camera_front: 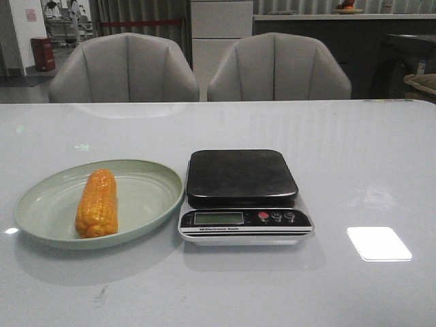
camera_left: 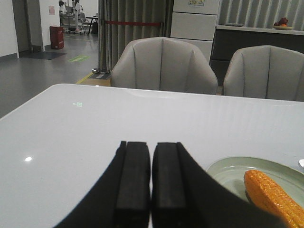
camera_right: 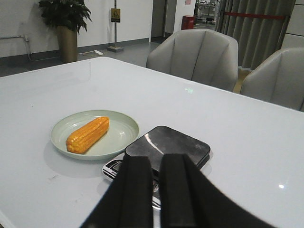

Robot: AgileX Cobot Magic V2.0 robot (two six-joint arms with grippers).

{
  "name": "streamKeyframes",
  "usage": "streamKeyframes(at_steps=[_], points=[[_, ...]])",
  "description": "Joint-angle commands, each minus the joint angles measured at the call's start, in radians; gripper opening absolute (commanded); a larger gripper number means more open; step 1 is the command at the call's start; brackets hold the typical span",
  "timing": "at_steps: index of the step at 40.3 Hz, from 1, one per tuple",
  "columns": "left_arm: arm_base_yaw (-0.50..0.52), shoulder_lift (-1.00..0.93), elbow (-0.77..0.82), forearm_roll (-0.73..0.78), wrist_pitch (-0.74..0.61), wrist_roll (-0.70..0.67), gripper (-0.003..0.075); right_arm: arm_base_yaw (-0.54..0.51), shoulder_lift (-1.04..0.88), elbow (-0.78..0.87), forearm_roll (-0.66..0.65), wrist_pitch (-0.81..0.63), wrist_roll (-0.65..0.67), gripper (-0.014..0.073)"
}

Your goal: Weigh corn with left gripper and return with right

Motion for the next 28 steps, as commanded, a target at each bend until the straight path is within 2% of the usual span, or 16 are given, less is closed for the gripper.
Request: streamKeyframes(at_steps=[1,28], points=[[0.003,-0.019,0.0,-0.011,-0.088,0.001,0.0134,-0.004,0.01,-0.027,-0.011,-0.084,-0.007,0.0214],[0.003,-0.019,0.0,-0.011,-0.088,0.001,0.0134,-0.009,0.01,-0.021,-0.02,-0.089,-0.009,0.0204]])
